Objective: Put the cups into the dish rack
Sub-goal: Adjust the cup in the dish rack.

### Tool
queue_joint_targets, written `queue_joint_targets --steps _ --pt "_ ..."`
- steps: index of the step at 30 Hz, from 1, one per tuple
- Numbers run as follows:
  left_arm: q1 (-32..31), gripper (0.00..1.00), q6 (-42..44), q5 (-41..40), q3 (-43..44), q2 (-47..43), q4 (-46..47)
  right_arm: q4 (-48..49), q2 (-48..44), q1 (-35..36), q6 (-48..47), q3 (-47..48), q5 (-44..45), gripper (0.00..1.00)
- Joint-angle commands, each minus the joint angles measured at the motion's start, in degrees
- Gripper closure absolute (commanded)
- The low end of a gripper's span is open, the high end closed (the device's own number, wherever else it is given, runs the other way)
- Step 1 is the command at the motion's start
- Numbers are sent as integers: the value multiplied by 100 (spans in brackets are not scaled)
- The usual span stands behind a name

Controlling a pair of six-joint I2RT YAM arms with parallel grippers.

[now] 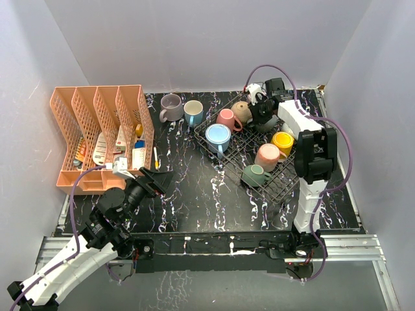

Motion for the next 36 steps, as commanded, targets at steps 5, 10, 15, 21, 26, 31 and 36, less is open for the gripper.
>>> queue_joint_targets --steps 5,10,15,21,26,31,36 --pt "22 3 184 -50 434 147 -102 72 -1037 -47 -38 -443 -926 88" --pt "22 3 468 -115 829 481 -353 128 -1999 -52 17 -1164 -2242 84" --pt "22 3 1018 -213 1496 1161 -749 672 -3145 -87 144 -2321 -3587 77" --pt "22 9 1757 -281 2926 2809 -1680 1938 -4134 -289 598 -3716 -4858 69" --pt "49 15 2379 -632 4093 4295 -2248 3138 -4724 -699 1463 -4566 -5530 68" --pt "670 30 2880 -265 5238 5698 -2511 3699 -5016 -1096 1904 -4881 -5886 68" --pt "1683 39 2885 1130 5884 6727 -2105 3611 -5032 -1208 1935 -4847 -5792 68"
